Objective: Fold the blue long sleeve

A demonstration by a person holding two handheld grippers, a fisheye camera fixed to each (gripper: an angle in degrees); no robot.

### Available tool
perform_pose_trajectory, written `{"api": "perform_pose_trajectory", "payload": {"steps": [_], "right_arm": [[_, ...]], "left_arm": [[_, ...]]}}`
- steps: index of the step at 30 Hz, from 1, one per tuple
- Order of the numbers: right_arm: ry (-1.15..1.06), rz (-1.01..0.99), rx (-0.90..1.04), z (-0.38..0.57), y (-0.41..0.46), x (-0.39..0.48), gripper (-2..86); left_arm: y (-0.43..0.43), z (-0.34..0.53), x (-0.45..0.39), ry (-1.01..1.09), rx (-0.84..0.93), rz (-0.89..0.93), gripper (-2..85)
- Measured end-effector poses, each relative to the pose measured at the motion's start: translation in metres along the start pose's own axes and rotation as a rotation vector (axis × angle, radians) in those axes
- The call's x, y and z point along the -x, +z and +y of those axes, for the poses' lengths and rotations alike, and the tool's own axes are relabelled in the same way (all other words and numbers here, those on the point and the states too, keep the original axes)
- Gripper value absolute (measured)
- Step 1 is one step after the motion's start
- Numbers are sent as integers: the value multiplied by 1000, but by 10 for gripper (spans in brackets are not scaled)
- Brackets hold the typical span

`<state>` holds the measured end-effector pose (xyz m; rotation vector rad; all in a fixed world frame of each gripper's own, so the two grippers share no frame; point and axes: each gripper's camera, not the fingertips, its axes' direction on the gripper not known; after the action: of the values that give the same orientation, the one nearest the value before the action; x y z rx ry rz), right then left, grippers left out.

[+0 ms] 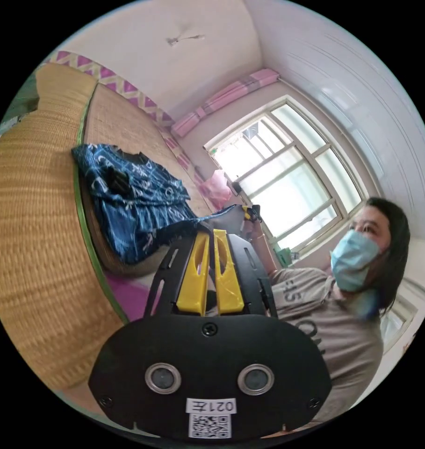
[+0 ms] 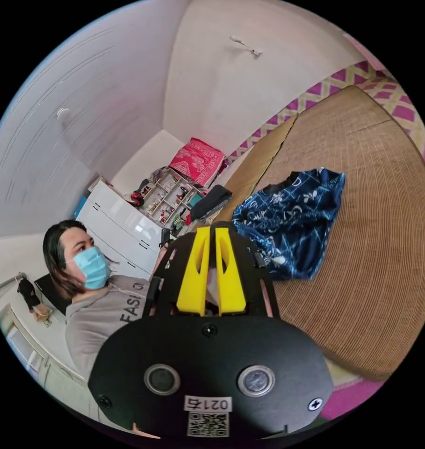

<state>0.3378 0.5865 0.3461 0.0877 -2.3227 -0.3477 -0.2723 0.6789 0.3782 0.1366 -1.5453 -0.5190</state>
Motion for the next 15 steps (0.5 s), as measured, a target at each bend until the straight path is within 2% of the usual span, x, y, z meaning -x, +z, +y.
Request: {"api": "perform_pose_trajectory", "payload": {"steps": [4,8,11,15], "right_arm": [[68,-38,43,-123,59,-101,6],[207,28,44,-211,128,-225,8],[333,157,-8,-238,166,-307,14],[464,224,-89,-229,184,-380,36]], "left_arm": [[11,-115,97,-96,-12,-42,-10],[32,-201,214,-248,-40,-97,-9],[51,-246,308,-380,-91,-104,-7],[66,-240,407,-565,-143,-68,6]]}}
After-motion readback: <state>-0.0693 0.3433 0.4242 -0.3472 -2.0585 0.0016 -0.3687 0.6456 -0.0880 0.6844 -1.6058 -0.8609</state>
